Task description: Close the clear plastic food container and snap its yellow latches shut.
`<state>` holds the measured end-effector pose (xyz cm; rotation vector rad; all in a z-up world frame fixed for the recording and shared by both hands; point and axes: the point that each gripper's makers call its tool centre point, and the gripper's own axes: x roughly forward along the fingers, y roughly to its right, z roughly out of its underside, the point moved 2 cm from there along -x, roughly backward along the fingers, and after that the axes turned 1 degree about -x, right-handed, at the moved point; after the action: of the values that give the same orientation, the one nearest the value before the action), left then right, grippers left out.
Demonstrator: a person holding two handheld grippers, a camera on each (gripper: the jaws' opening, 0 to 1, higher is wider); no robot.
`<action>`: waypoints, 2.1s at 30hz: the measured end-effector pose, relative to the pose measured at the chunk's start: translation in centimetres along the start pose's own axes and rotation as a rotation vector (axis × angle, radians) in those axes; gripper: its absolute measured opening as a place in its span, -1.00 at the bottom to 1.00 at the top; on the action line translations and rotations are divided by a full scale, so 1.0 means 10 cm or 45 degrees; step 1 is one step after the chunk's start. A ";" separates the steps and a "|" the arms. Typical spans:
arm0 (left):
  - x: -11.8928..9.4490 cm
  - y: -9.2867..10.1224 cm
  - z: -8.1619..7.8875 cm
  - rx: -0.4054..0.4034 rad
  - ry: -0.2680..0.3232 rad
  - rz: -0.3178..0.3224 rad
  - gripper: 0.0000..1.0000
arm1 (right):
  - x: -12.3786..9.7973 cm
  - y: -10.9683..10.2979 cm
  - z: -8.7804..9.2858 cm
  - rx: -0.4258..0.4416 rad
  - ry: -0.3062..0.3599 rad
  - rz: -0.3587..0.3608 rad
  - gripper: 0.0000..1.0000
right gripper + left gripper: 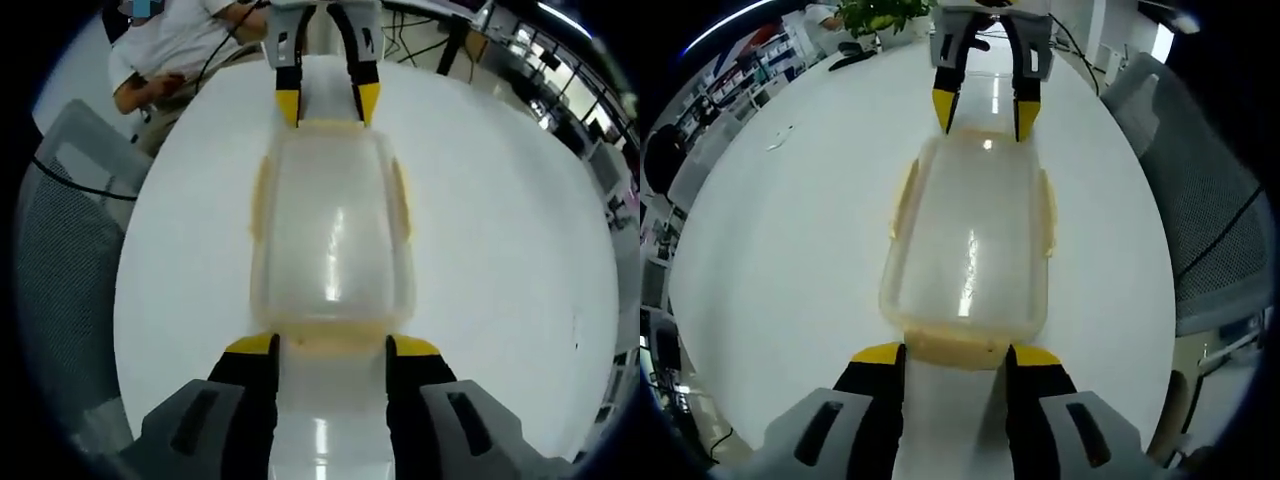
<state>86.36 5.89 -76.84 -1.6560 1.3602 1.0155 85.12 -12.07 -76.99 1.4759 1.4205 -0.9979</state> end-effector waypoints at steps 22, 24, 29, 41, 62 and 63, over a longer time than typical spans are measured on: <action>-0.08 0.01 -0.01 0.009 -0.010 -0.004 -0.39 | -0.03 -0.03 -0.01 0.009 0.035 0.008 -0.29; -0.08 0.04 0.01 0.006 -0.020 -0.001 -0.39 | -0.04 -0.04 -0.02 0.002 0.042 0.008 -0.29; -0.13 0.10 0.00 -0.004 -0.014 0.013 -0.39 | -0.06 -0.08 -0.03 -0.010 0.052 -0.006 -0.29; -0.22 0.16 -0.01 -0.014 0.009 -0.004 -0.39 | -0.15 -0.14 -0.06 -0.026 0.062 0.001 -0.29; -0.48 0.28 -0.40 0.020 0.044 -0.009 -0.39 | -0.59 -0.28 0.08 0.013 0.105 -0.001 -0.30; -0.49 0.28 -0.43 0.024 0.044 -0.009 -0.39 | -0.61 -0.28 0.09 0.014 0.106 0.000 -0.30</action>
<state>83.47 3.42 -70.82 -1.6703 1.3818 0.9710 82.05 -14.90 -71.62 1.5414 1.4759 -0.9553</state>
